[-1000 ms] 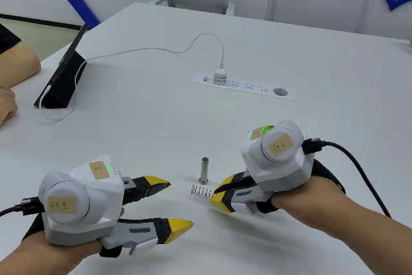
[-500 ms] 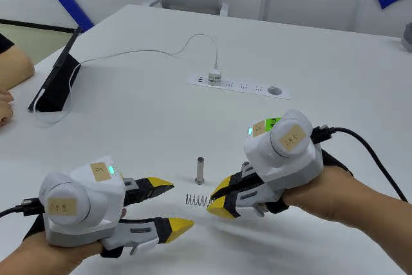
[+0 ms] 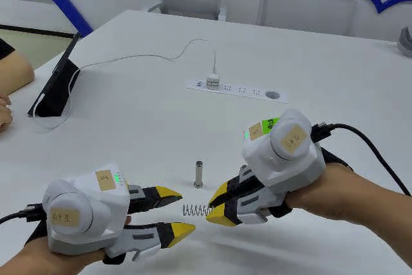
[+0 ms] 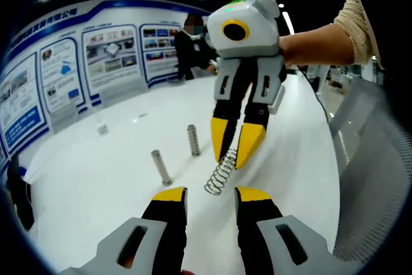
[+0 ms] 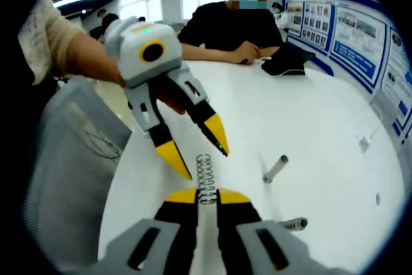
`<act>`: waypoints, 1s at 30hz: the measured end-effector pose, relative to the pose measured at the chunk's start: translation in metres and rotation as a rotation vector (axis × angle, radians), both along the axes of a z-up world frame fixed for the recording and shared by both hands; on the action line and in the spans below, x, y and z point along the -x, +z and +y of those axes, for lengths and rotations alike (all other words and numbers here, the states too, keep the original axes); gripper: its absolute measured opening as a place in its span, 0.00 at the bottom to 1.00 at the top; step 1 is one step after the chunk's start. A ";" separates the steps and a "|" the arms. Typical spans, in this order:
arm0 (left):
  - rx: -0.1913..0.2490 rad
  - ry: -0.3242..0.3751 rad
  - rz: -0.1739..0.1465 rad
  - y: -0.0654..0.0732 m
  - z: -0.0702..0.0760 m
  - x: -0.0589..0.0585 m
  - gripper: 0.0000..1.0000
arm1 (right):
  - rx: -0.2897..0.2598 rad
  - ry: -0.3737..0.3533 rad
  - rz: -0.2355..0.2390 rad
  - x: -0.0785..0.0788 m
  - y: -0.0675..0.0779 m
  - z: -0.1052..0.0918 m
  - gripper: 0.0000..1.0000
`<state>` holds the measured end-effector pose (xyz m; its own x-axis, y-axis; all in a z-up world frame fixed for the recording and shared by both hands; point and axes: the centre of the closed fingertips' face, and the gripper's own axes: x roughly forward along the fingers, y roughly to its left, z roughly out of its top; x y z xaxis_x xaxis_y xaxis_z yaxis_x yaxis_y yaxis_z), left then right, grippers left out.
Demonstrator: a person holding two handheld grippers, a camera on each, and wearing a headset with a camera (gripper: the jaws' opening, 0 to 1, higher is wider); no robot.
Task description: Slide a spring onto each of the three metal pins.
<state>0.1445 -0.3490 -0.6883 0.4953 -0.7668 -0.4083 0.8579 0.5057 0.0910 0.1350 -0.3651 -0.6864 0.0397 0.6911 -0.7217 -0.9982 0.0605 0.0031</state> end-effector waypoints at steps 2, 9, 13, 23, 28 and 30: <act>0.002 -0.011 -0.004 0.001 -0.002 0.001 0.27 | 0.002 0.007 -0.002 0.000 0.001 0.000 0.12; -0.009 -0.049 -0.021 0.002 -0.008 0.007 0.19 | 0.021 0.030 0.001 0.003 0.001 -0.002 0.12; -0.022 -0.072 -0.028 0.001 -0.011 0.010 0.16 | 0.036 0.047 0.004 0.006 -0.001 -0.002 0.12; -0.052 -0.108 -0.038 -0.003 -0.015 0.016 0.13 | 0.081 0.089 0.000 0.013 -0.003 -0.002 0.12; -0.052 -0.114 -0.041 -0.003 -0.016 0.018 0.12 | 0.089 0.097 -0.001 0.015 0.001 -0.002 0.12; -0.048 -0.113 -0.042 -0.002 -0.016 0.018 0.12 | 0.087 0.097 -0.003 0.015 0.005 -0.001 0.12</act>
<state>0.1266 -0.3649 -0.6906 0.4243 -0.7986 -0.4268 0.9041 0.4001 0.1502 0.1200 -0.3666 -0.6815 -0.0225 0.6267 -0.7790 -0.9993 -0.0368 -0.0007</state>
